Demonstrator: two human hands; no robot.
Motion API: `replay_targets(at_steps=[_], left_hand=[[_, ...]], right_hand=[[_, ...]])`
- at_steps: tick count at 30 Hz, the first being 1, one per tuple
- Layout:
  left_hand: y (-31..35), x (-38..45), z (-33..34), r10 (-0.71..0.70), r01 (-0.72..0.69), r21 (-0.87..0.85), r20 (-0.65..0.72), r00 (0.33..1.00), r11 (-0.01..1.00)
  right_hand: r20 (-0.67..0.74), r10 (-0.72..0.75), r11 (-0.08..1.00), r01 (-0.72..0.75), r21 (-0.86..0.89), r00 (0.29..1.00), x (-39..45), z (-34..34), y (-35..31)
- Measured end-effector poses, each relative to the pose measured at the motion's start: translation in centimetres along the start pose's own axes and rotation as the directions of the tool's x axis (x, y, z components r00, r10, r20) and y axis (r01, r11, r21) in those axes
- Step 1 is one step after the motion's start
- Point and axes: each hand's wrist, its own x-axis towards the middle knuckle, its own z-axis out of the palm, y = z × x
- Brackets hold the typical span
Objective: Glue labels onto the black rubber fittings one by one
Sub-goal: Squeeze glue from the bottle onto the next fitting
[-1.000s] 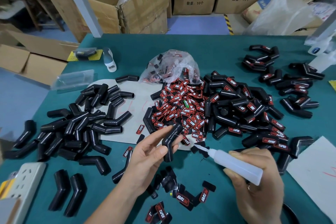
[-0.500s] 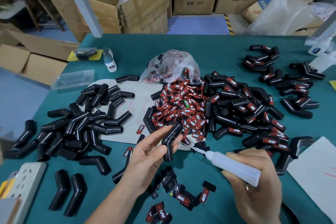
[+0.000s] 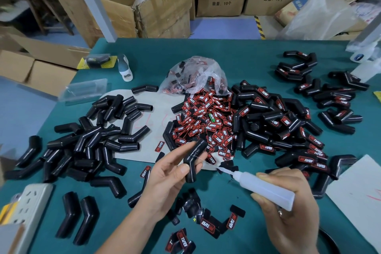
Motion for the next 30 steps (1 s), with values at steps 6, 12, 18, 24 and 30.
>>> replay_targets(at_steps=[6, 12, 18, 24, 30], left_hand=[[0.02, -0.01, 0.14, -0.006, 0.006, -0.018, 0.002, 1.000, 1.000], [-0.03, 0.06, -0.01, -0.005, 0.005, -0.034, -0.003, 1.000, 0.999], [-0.14, 0.01, -0.12, 0.005, -0.004, -0.037, 0.020, 1.000, 0.999], [-0.17, 0.00, 0.02, 0.001, -0.001, -0.033, 0.013, 1.000, 0.999], [-0.09, 0.00, 0.01, -0.002, 0.002, -0.015, 0.012, 1.000, 1.000]], right_hand=[[-0.009, 0.005, 1.000, -0.005, 0.009, 1.000, -0.05, 0.04, 0.09], [-0.024, 0.003, 1.000, -0.002, 0.017, 1.000, -0.01, -0.07, 0.13], [-0.022, 0.004, 1.000, -0.004, 0.001, 1.000, 0.03, -0.04, -0.03], [-0.057, -0.011, 0.999, 0.009, -0.037, 0.998, 0.06, -0.23, 0.24], [-0.051, -0.019, 1.000, 0.019, -0.018, 0.999, -0.02, -0.17, 0.30]])
